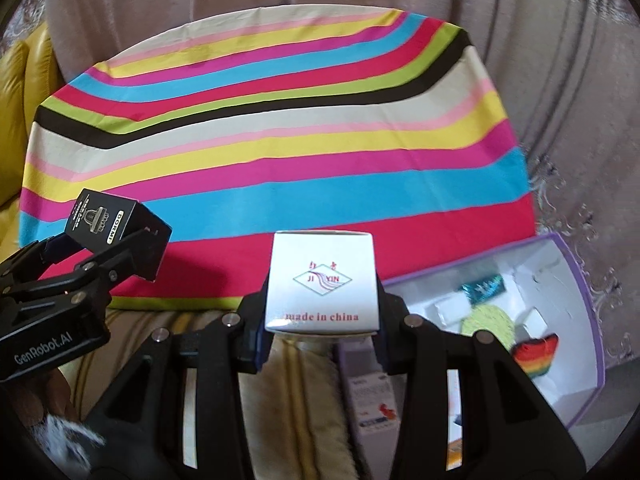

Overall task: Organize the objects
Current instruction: 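Carry the black box and white cube box over the purple-rimmed box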

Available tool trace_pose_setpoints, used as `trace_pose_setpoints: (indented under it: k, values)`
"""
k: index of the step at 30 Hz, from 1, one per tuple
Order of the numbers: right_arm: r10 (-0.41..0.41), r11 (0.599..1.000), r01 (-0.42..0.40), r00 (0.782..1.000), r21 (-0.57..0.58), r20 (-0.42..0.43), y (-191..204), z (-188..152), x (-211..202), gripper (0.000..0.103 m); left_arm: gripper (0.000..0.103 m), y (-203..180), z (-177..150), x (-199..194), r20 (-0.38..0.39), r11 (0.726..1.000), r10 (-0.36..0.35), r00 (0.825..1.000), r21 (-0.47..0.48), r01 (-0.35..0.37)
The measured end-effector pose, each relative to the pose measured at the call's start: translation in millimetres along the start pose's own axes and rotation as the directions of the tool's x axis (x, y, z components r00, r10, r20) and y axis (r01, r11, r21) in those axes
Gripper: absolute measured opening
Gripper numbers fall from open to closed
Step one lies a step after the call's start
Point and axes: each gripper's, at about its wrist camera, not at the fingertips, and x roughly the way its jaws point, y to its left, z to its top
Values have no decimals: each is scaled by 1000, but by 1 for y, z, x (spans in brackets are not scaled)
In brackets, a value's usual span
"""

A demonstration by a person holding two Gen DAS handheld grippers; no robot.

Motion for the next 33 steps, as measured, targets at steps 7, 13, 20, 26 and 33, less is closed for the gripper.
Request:
trace_pose_setpoints:
  k: [7,13,20,26,33]
  values:
    - [-77,994,78,997,76,-13,-43,-18,-18,44,89,-41,-6,5,-36,994,-74,997,76,77]
    - [-138,981,141,990,133,-31,-77,-30,-27,44,89,-87,-13,13,-89,970,-167,982,163,180]
    - [-182,962,187,982,197,-43,-110,-43,-36,44,89,-126,-19,21,-134,944,-206,969,234,233]
    - [-209,945,218,976,242,-65,-135,-58,-40,44,89,-146,-25,24,-160,928,-220,962,269,257]
    - [-224,929,244,969,278,-100,-156,-81,-46,44,89,-166,-34,27,-206,906,-239,949,303,294]
